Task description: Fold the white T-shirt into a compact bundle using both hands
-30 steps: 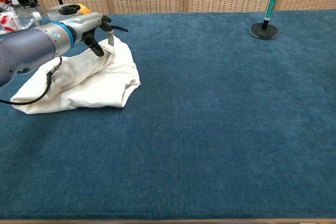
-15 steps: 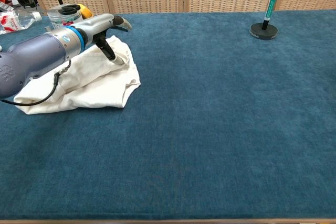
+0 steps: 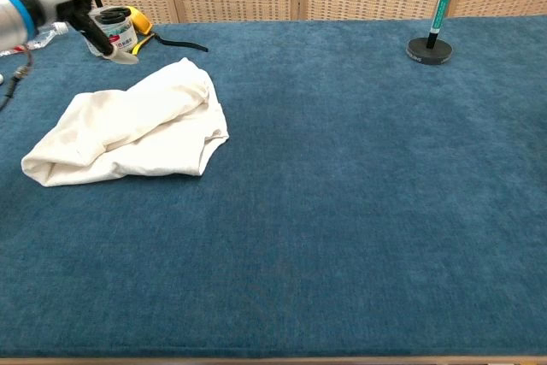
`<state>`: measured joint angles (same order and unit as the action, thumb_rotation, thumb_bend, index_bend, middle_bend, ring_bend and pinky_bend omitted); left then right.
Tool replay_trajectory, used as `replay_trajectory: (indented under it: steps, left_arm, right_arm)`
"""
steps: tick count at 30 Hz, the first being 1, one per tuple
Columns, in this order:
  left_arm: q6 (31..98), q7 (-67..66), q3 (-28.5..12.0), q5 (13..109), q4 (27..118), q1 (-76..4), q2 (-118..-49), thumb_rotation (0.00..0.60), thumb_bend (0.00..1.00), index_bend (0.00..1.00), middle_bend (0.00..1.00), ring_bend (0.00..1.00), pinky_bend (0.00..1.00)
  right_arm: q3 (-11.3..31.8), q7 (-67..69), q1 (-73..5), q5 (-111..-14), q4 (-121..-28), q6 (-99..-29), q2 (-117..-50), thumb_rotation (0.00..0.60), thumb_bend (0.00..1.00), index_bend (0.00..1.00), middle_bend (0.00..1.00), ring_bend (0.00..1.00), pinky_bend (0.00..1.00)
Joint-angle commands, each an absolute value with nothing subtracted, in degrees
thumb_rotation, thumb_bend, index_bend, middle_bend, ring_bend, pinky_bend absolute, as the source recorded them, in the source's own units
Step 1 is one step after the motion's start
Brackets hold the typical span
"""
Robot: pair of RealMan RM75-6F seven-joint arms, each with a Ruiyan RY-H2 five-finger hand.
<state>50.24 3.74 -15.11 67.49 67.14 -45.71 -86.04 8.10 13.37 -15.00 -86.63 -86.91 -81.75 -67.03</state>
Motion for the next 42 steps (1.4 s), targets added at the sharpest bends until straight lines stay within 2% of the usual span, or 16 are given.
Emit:
replay_trajectory:
  steps: [1, 3, 6, 10, 16, 35, 42]
  left_arm:
    - [52.6, 9.6, -10.7, 74.6, 69.9, -41.7, -80.2, 0.6, 0.24, 0.0, 0.0, 0.0, 0.0]
    - [52.8, 12.8, -9.0, 76.8, 69.0, -40.7, -79.1, 0.6, 0.26, 0.0, 0.0, 0.0, 0.0]
    - [53.1, 16.9, -6.4, 79.4, 65.2, -39.1, -79.1, 0.6, 0.3, 0.08, 0.0, 0.0, 0.0]
    - [52.7, 20.4, -4.6, 80.9, 60.6, -38.4, -80.8, 0.6, 0.33, 0.17, 0.0, 0.0, 0.0]
    - [52.0, 23.8, -3.2, 82.3, 54.1, -38.2, -84.8, 0.6, 0.37, 0.27, 0.0, 0.0, 0.0]
    - [50.9, 25.6, -3.0, 83.5, 45.8, -39.8, -92.7, 0.6, 0.41, 0.31, 0.0, 0.0, 0.0]
    - [51.5, 26.3, -3.4, 83.1, 43.2, -39.7, -94.8, 0.6, 0.49, 0.36, 0.0, 0.0, 0.0]
  right_arm:
    - [8.0, 13.0, -15.0, -86.8, -87.1, -81.8, -67.1, 0.6, 0.0, 0.0, 0.0, 0.0, 0.0]
    - [8.0, 12.8, -15.0, -86.8, -87.1, -81.8, -67.2, 0.6, 0.0, 0.0, 0.0, 0.0, 0.0]
    - [7.9, 12.5, -15.0, -86.8, -87.2, -81.8, -67.3, 0.6, 0.0, 0.0, 0.0, 0.0, 0.0]
    - [7.8, 12.2, -15.1, -86.9, -87.2, -81.6, -67.4, 0.6, 0.0, 0.0, 0.0, 0.0, 0.0]
    - [7.8, 11.7, -15.2, -86.7, -87.1, -81.3, -67.7, 0.6, 0.0, 0.0, 0.0, 0.0, 0.0]
    - [8.1, 12.5, -15.2, -86.2, -86.7, -81.2, -67.5, 0.6, 0.0, 0.0, 0.0, 0.0, 0.0]
    - [8.0, 12.6, -15.3, -86.3, -86.7, -81.1, -67.5, 0.6, 0.0, 0.0, 0.0, 0.0, 0.0]
